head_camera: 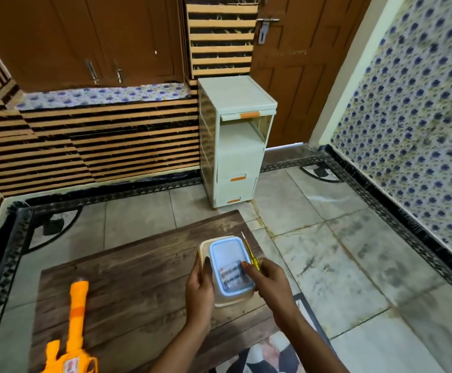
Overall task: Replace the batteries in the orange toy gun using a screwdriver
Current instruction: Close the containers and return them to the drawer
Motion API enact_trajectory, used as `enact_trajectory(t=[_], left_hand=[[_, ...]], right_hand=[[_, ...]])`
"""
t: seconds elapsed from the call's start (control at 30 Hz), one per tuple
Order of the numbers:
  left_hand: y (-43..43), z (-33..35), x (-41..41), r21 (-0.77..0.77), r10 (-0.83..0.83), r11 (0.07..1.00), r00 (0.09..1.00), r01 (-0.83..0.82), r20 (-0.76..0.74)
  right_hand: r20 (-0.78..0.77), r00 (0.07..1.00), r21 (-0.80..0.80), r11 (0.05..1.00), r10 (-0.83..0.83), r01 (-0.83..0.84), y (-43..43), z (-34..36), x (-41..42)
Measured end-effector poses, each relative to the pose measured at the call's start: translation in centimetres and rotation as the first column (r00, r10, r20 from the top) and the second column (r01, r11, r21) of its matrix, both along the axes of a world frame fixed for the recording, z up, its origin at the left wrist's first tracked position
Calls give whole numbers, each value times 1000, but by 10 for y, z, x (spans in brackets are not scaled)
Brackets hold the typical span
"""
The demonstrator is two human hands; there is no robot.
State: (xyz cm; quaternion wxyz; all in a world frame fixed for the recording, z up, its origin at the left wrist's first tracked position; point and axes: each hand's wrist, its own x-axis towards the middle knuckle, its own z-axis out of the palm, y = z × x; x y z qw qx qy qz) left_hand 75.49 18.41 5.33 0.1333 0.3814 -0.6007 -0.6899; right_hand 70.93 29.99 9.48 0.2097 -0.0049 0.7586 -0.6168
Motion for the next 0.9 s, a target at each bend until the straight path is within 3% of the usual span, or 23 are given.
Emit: enact_trajectory(t=[0.47,0.67,0.9], left_hand=[[30,10,-32,22,-207,978,978,208,-28],[79,16,-80,46,-242,968,967,246,-78],[166,19,-155,98,-179,978,981,187,-80]], right_hand=[[84,968,1,972,-235,235,47,10,-15],[150,927,-60,933,-343,355,107,9,-66],[108,943,-19,948,-315,319,197,19,-154]])
